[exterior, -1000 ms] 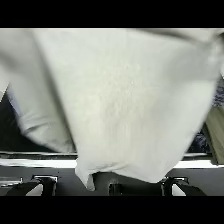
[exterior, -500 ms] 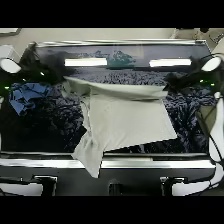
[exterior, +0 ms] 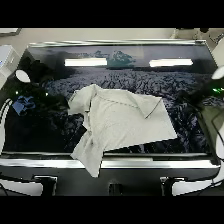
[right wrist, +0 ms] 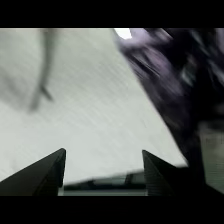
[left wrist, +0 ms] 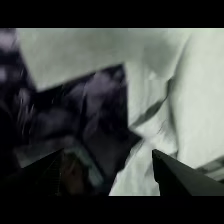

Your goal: Fold the clothes and pants, and hang the long-sleeved shirts on hangers.

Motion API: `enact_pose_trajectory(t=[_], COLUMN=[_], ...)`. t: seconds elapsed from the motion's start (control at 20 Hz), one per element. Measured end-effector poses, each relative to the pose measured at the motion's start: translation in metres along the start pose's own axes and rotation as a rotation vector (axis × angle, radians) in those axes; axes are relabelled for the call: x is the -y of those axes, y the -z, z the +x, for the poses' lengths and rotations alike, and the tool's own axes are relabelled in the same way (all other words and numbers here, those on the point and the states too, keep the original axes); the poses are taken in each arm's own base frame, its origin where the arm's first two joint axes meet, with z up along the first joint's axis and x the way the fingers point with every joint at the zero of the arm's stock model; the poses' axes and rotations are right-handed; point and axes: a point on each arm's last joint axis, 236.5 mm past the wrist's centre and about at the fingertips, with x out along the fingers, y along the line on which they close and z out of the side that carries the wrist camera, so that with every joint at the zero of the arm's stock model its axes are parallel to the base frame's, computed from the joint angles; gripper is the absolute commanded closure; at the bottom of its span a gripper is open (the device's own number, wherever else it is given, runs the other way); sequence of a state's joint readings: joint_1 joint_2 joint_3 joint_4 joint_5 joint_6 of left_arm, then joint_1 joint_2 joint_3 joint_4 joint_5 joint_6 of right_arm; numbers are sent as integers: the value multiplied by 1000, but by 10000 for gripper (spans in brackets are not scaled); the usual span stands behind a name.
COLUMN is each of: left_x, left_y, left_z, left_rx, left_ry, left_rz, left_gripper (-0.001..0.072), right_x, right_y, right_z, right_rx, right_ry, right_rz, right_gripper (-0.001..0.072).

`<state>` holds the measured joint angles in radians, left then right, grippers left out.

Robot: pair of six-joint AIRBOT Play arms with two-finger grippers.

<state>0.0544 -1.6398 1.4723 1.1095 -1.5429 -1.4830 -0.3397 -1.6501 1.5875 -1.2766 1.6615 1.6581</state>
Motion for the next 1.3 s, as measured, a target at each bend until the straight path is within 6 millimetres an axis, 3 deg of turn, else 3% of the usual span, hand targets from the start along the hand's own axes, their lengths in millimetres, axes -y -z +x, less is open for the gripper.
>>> enact_pose_trajectory(t=[0.15, 0.3, 0.45, 0.7, 0.75, 1.0, 1.3], left_x=[-3, 8, 23, 39, 42, 45, 46], left_y=[46, 78, 86, 87, 89, 100, 100], left_z=[40, 82, 106, 125, 130, 145, 142], left_rx=[-89, -124, -96, -69, -78, -116, -111], left_ry=[50, 150, 227, 282, 291, 271, 279], left_rz=[-18, -18, -11, -7, -3, 48, 76], left_gripper=[181, 191, 191, 228, 252, 671, 682], right_x=[40, 57, 59, 57, 57, 57, 66], right_y=[35, 61, 74, 79, 79, 79, 69], right_z=[6, 18, 26, 30, 30, 31, 34], right_rx=[-67, -106, -129, -135, -135, -130, -91], right_ry=[9, 6, -17, -37, -38, -43, -5], right_rz=[60, 80, 81, 75, 74, 59, 55], right_gripper=[146, 151, 153, 161, 161, 162, 158])
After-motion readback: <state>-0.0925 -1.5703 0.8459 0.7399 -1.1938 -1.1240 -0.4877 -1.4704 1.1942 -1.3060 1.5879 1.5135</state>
